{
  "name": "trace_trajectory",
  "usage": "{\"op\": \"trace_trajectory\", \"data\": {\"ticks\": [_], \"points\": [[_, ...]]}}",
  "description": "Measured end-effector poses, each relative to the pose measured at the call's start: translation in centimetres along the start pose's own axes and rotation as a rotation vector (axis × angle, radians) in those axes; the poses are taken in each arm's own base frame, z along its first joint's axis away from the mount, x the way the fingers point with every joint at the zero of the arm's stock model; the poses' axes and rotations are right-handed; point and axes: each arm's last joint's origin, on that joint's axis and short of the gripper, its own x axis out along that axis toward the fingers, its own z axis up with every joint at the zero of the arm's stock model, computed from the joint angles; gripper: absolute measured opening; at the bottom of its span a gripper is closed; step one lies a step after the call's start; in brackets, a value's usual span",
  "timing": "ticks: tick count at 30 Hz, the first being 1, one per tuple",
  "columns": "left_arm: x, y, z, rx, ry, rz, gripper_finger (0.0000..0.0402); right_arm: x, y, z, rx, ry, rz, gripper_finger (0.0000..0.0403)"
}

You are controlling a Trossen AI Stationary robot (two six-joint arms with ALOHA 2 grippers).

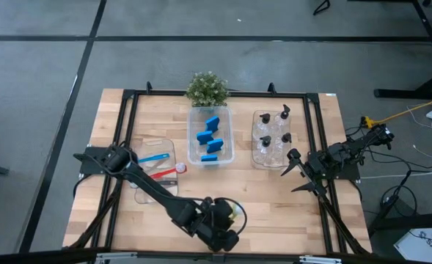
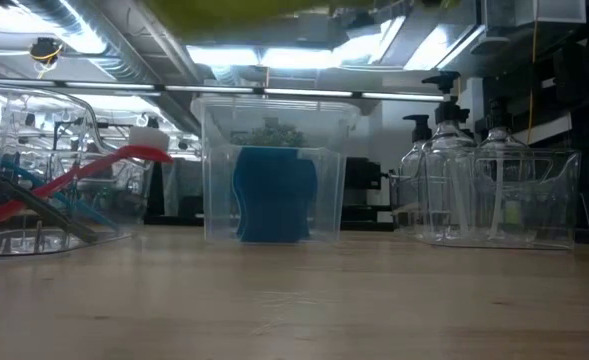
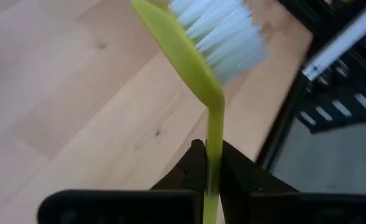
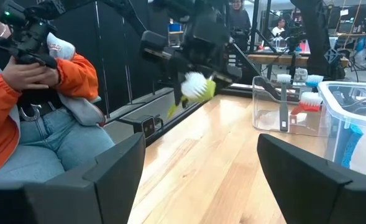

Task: Pick & Place Kitchen Sink Supplies
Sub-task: Put the green brush into the left transparent bin

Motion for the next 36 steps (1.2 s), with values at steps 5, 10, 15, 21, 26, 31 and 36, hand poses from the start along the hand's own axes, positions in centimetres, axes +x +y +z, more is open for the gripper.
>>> {"op": "trace_trajectory", "data": {"ticks": [5, 10, 15, 21, 26, 31, 36], "points": [[-1.2, -0.2, 0.9, 0.102, 0.025, -0.043, 0.0014, 0.0, 0.0, 0.0, 0.000, 0.000, 0.000, 0.0308], [-2.0, -0.4, 1.8, 0.123, 0.028, -0.075, 0.0014, 0.0, 0.0, 0.0, 0.000, 0.000, 0.000, 0.0308], [-3.0, -0.6, 2.8, 0.212, -0.001, -0.117, 0.0014, 0.0, 0.0, 0.0, 0.001, 0.000, 0.000, 0.0308], [-4.6, -0.7, 3.7, 0.347, -0.016, -0.140, 0.0014, 0.0, 0.0, 0.0, 0.000, 0.000, 0.000, 0.0308], [-5.9, -0.8, 3.5, 0.393, -0.022, -0.148, 0.0014, 0.0, 0.0, 0.0, 0.000, 0.000, 0.000, 0.0308], [-6.1, -0.9, 3.2, 0.461, -0.030, -0.139, 0.0014, 0.0, 0.0, 0.0, 0.000, 0.000, 0.000, 0.0308], [-6.7, -0.7, 3.4, 0.533, -0.010, -0.143, 0.0014, 0.0, 0.0, 0.0, 0.000, 0.000, 0.000, 0.0308]]}}
